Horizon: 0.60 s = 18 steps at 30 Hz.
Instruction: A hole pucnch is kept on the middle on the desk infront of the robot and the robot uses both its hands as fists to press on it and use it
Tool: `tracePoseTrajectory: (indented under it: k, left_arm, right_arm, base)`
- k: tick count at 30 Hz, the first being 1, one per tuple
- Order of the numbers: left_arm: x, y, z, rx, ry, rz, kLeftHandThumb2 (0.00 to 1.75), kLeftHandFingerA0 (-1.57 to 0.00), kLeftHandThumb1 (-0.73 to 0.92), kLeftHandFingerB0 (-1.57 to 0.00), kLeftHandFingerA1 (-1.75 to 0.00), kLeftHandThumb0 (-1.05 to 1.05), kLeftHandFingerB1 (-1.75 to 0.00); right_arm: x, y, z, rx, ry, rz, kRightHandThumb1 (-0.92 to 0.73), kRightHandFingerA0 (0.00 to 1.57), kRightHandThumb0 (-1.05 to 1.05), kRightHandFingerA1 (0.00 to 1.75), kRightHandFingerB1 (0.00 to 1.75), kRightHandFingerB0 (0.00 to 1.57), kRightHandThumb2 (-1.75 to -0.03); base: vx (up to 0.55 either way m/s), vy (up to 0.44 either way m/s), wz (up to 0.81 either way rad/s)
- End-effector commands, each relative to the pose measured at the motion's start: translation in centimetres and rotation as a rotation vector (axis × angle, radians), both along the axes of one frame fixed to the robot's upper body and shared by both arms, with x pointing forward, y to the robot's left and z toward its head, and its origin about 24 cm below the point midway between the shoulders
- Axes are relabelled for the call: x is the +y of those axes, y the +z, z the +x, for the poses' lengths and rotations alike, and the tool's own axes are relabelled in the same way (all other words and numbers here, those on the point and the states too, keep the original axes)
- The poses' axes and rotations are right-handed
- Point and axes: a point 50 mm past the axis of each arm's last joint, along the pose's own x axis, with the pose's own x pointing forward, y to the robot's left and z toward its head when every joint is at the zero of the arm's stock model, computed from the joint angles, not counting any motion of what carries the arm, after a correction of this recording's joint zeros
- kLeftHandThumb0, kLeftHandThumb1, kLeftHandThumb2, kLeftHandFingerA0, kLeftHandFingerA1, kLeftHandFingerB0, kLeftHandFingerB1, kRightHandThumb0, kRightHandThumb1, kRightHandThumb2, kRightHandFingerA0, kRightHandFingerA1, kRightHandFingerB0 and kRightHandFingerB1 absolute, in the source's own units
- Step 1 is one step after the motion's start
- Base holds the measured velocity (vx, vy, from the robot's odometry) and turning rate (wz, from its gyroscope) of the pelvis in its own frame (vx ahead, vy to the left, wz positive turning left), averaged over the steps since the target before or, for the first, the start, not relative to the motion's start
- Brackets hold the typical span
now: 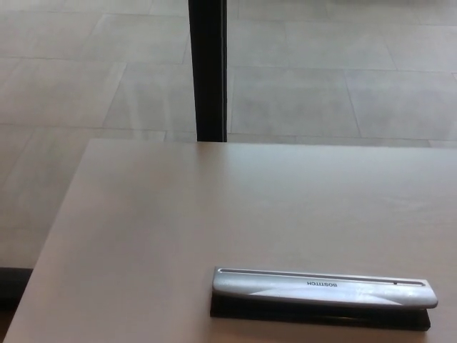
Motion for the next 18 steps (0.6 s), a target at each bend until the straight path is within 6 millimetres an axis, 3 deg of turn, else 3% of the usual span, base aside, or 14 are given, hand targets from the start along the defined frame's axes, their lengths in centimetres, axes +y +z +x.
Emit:
tracePoseTrajectory:
  k: [1, 2, 3, 4, 8, 9, 11, 15, 16, 18]
  left_arm:
    - [-1.3, -4.6, -4.8, 0.343, -0.042, -0.181, 0.62, -0.93, 0.71, -0.79, -1.5, -0.29, -0.76]
    - [-1.5, -4.7, -4.9, 0.371, -0.078, -0.185, 0.59, -0.99, 0.69, -0.52, -1.0, -0.32, -0.53]
    - [-1.7, -5.0, -5.0, 0.417, -0.135, -0.19, 0.59, -0.99, 0.69, -0.52, -1.0, -0.32, -0.53]
    - [-1.7, -4.9, -5.3, 0.421, -0.156, -0.199, 0.9, -0.85, 0.51, -0.51, -0.75, -0.4, -0.63]
    - [-2.1, -4.8, -5.6, 0.399, -0.223, -0.244, 0.9, -0.83, 0.48, -0.7, -0.79, -0.33, -0.73]
    - [-2.0, -4.7, -5.5, 0.397, -0.222, -0.239, 0.59, -0.87, 0.63, -0.49, -0.61, -0.33, -0.48]
    - [-1.8, -4.8, -5.5, 0.393, -0.229, -0.218, 0.57, -0.9, 0.63, -0.54, -0.62, -0.39, -0.47]
    - [-1.9, -4.8, -5.9, 0.373, -0.228, -0.237, 0.59, -0.9, 0.63, -0.56, -0.65, -0.38, -0.52]
    - [-1.9, -4.7, -5.8, 0.382, -0.229, -0.237, 0.59, -0.9, 0.62, -0.49, -0.64, -0.36, -0.49]
    - [-2.0, -4.8, -5.8, 0.38, -0.246, -0.245, 0.58, -0.9, 0.59, -0.71, -0.64, -0.37, -0.56]
  right_arm:
    - [3.6, -5.6, -0.7, -0.067, -0.132, 0.334, -0.72, 0.84, -0.54, 0.87, 0.91, 0.67, -0.7]
    - [3.7, -5.7, -0.4, -0.073, -0.114, 0.343, -0.75, 0.8, -0.54, 0.84, 0.74, 0.57, -0.69]
    - [3.8, -5.9, -0.2, -0.079, -0.092, 0.358, -0.75, 0.8, -0.54, 0.84, 0.74, 0.57, -0.69]
    - [4.0, -6.1, -0.2, -0.062, -0.08, 0.365, -0.73, 0.76, -0.53, 0.77, 0.67, 0.58, -0.66]
    - [4.8, -6.6, 0.1, 0.016, 0.002, 0.391, -0.74, 0.71, -0.5, 0.72, 0.78, 0.65, -0.66]
    - [4.9, -6.7, 0.2, 0.028, 0.024, 0.393, -0.72, 0.68, -0.45, 0.76, 0.77, 0.64, -0.67]
    - [5.3, -6.8, 0.5, 0.058, 0.072, 0.411, -0.66, 0.65, -0.42, 0.74, 0.7, 0.6, -0.68]
    - [5.6, -6.8, 0.6, 0.098, 0.093, 0.424, -0.63, 0.7, -0.41, 0.84, 0.78, 0.67, -0.69]
    - [5.7, -6.8, 0.7, 0.116, 0.121, 0.425, -0.62, 0.71, -0.42, 0.83, 0.76, 0.68, -0.7]
    - [5.9, -6.9, 0.8, 0.132, 0.131, 0.443, -0.6, 0.74, -0.39, 0.86, 0.81, 0.73, -0.67]
  base:
    - [0.0, 0.0, 0.0]
    - [0.0, 0.0, 0.0]
    - [0.0, 0.0, 0.0]
    - [0.0, 0.0, 0.0]
    - [0.0, 0.0, 0.0]
    - [0.0, 0.0, 0.0]
    - [0.0, 0.0, 0.0]
    - [0.0, 0.0, 0.0]
    - [0.0, 0.0, 0.0]
    - [0.0, 0.0, 0.0]
